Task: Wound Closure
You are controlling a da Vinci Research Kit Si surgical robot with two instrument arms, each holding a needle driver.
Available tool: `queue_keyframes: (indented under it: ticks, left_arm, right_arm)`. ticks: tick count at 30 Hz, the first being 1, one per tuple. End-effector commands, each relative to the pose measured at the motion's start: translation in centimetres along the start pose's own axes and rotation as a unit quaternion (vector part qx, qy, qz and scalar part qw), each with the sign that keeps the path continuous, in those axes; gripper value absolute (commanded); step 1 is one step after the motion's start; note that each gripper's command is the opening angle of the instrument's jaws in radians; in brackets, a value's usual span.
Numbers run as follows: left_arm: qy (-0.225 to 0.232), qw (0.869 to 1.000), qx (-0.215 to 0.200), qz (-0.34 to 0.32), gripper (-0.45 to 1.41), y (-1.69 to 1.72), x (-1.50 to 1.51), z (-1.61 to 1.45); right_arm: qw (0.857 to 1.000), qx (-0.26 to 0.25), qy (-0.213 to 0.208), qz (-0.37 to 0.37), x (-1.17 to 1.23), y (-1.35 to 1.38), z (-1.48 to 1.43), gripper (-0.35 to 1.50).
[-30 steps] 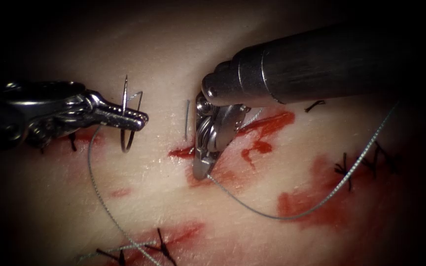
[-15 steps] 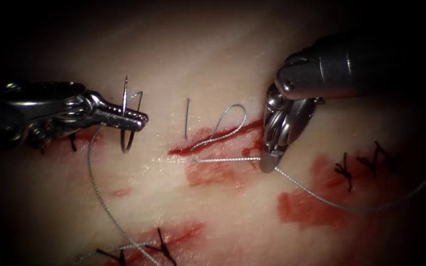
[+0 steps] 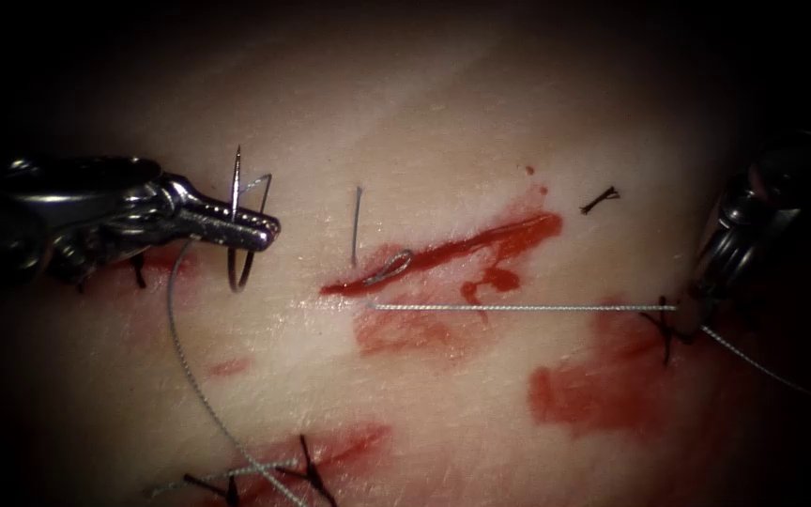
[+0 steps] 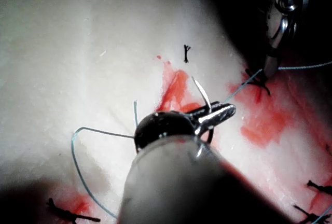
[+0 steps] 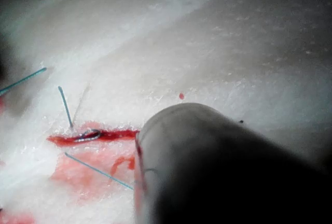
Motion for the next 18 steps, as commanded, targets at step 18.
queue_keyframes:
  ticks: [18]
  left_arm:
    - [0.000,1.000,0.000,0.000,-0.45,-0.06,-0.03,0.04]
  right_arm:
    - [0.999,-0.007,-0.034,0.011,-0.44,0.22,-0.25,-0.35]
